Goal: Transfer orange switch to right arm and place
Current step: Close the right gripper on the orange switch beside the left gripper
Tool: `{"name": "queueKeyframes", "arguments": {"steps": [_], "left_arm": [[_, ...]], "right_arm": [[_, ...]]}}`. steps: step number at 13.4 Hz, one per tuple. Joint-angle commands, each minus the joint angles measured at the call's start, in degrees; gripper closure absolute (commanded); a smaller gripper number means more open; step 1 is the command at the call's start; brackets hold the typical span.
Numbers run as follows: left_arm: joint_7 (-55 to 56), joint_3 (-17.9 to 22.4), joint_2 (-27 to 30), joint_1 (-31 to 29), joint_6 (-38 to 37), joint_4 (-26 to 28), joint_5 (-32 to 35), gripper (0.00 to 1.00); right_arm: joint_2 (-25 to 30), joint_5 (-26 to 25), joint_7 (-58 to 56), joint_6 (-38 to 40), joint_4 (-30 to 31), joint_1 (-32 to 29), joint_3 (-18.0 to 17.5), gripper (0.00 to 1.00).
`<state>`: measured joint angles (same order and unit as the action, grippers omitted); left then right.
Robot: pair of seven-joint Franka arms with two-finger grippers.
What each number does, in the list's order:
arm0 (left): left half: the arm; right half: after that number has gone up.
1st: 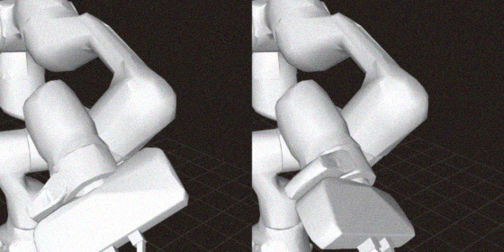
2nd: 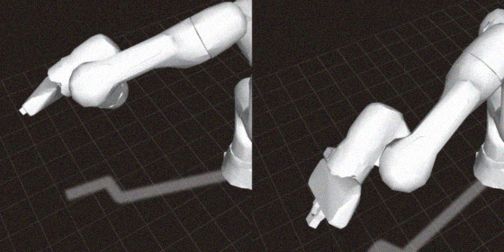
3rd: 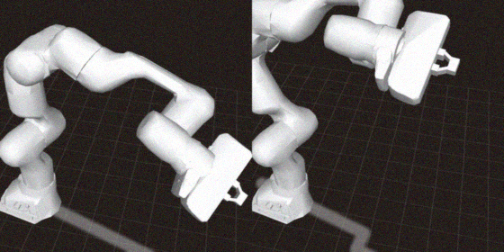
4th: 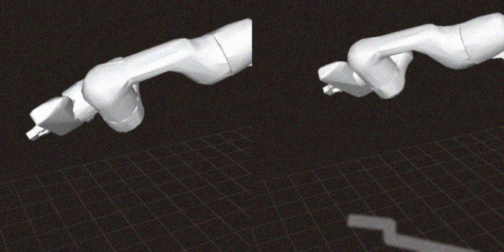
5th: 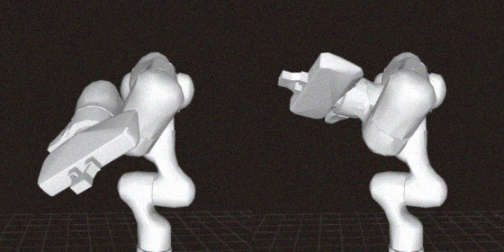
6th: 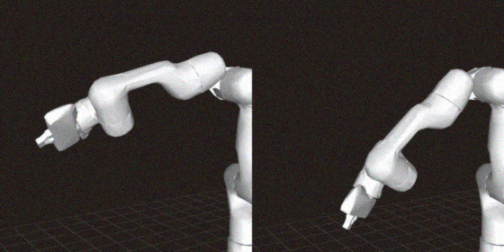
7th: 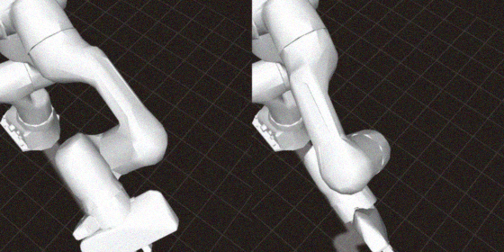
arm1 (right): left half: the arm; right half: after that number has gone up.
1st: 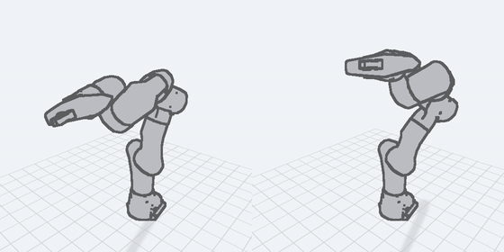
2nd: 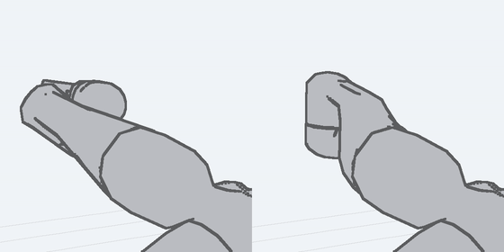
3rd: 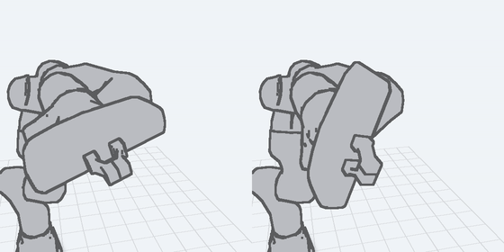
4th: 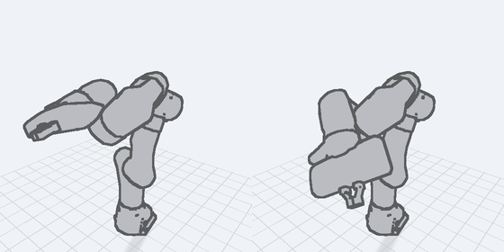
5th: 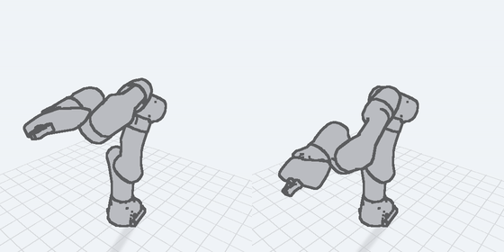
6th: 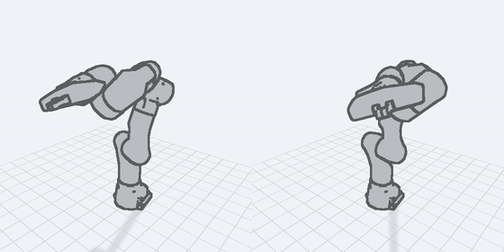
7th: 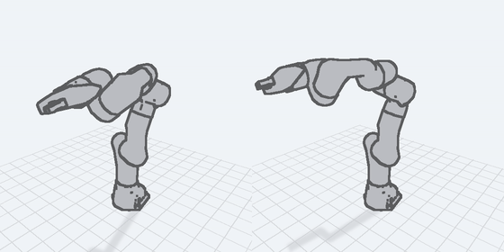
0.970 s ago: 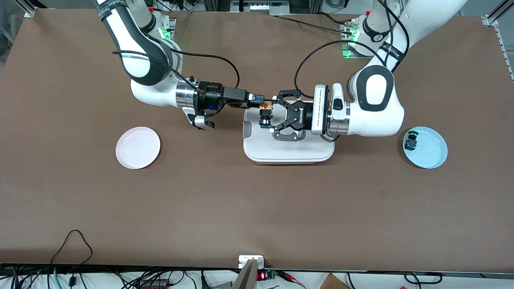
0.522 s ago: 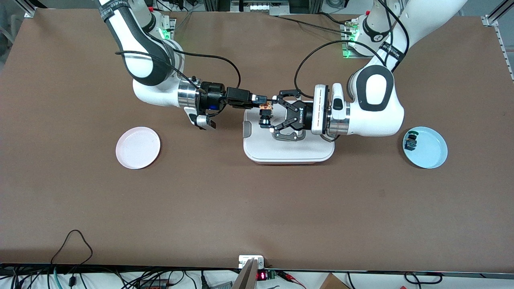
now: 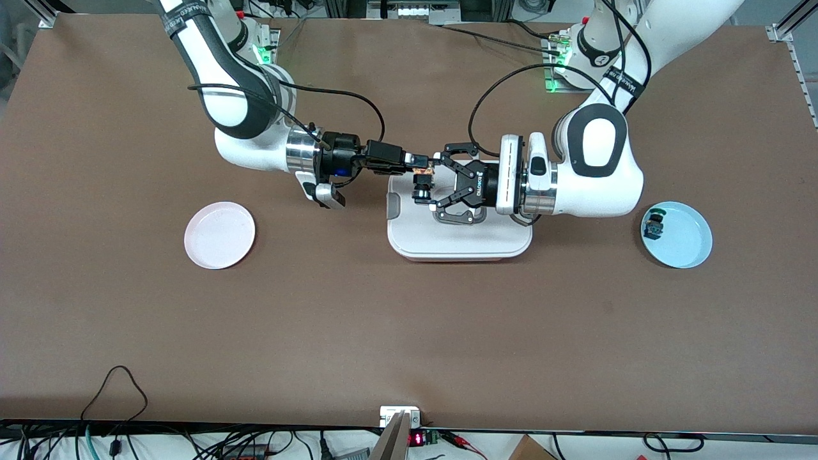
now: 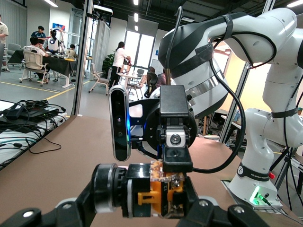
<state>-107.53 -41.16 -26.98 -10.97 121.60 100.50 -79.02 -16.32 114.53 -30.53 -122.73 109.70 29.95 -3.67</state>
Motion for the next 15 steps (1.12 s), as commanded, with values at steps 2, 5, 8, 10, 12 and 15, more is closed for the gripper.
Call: {"name": "queueKeyframes", "arguments": {"steps": [2,5,8,10,12,15], "left_arm": [[-1.28,-0.41,0.7,-0.1,0.48,0.58,-1.84,0.99],[-1.19,-0.41,0.7,-0.19,0.39,0.66,-1.84,0.99],[-0.14,-0.41,0.79,-0.28,0.3,0.66,-1.84,0.98],[-0.05,-0.32,1.05,-0.54,0.3,0.66,-1.75,0.65],[-0.05,-0.41,1.14,-0.72,0.21,0.66,-1.75,0.0],[-0.14,-0.32,1.05,-0.72,0.21,0.58,-1.75,0.0]], "right_arm": [[-0.65,0.96,-0.49,-1.28,-1.41,0.46,0.42,1.0],[-0.73,0.43,0.04,-0.84,-2.38,-0.41,0.77,1.0],[-0.82,0.34,0.04,-0.75,-2.47,-0.68,0.77,1.0],[-0.91,0.34,0.04,-0.75,-2.47,-0.68,0.77,1.0],[-0.91,0.34,0.04,-0.75,-2.47,-0.68,0.77,1.0],[-0.91,0.34,0.04,-0.75,-2.56,-0.59,0.77,1.0]]}}
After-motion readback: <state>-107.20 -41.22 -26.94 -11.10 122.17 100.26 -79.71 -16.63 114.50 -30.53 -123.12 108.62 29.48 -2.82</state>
